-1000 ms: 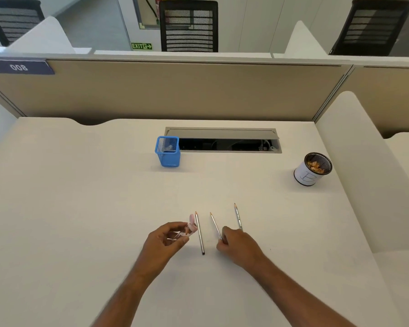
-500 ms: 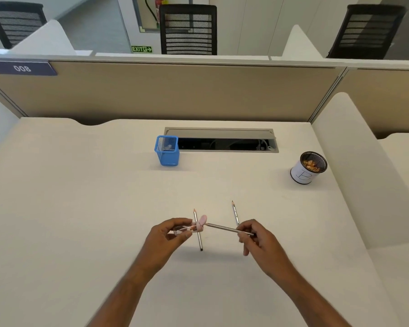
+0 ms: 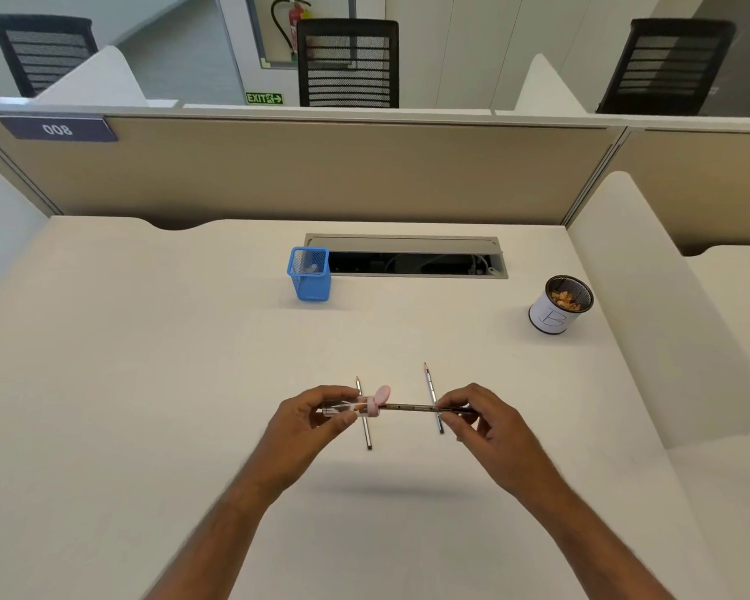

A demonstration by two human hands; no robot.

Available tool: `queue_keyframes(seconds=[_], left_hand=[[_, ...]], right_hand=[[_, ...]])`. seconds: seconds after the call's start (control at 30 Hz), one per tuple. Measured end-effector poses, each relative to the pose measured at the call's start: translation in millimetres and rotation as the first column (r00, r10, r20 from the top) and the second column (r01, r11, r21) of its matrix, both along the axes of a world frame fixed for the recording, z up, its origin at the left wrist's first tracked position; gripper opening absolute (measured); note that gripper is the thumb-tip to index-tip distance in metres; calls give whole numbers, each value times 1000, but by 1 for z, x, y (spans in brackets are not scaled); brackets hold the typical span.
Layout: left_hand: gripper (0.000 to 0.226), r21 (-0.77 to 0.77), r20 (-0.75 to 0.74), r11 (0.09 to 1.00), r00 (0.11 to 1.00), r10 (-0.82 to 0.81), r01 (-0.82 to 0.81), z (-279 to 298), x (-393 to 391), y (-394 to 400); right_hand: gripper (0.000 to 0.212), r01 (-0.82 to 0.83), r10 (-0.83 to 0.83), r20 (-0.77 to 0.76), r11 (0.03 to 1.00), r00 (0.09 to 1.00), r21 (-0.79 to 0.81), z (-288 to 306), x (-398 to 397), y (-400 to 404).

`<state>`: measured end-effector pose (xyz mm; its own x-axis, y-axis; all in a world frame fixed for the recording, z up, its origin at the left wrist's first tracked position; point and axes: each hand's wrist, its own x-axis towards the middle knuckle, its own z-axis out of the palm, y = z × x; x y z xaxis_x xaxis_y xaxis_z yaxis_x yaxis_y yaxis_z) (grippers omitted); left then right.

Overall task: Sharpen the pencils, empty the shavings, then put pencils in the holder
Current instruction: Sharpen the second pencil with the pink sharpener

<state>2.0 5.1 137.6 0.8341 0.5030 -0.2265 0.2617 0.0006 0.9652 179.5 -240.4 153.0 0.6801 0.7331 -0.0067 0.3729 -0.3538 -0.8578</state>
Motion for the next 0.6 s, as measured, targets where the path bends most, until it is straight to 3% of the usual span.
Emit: queue_keyframes(seconds=[0.27, 0.5, 0.6], left_hand=[[33, -210, 133, 977, 990, 57, -28, 7, -4, -1], [31, -242, 175, 969, 980, 95, -51, 10, -2, 4], [31, -219, 172, 975, 982, 75, -36, 16, -1, 7]], right_hand=[[31, 41, -48, 52, 991, 997, 130, 9, -2, 2], [29, 30, -32, 8, 990, 999, 138, 24, 0, 7], [18, -11, 14, -27, 993, 1000, 116, 26, 0, 7]])
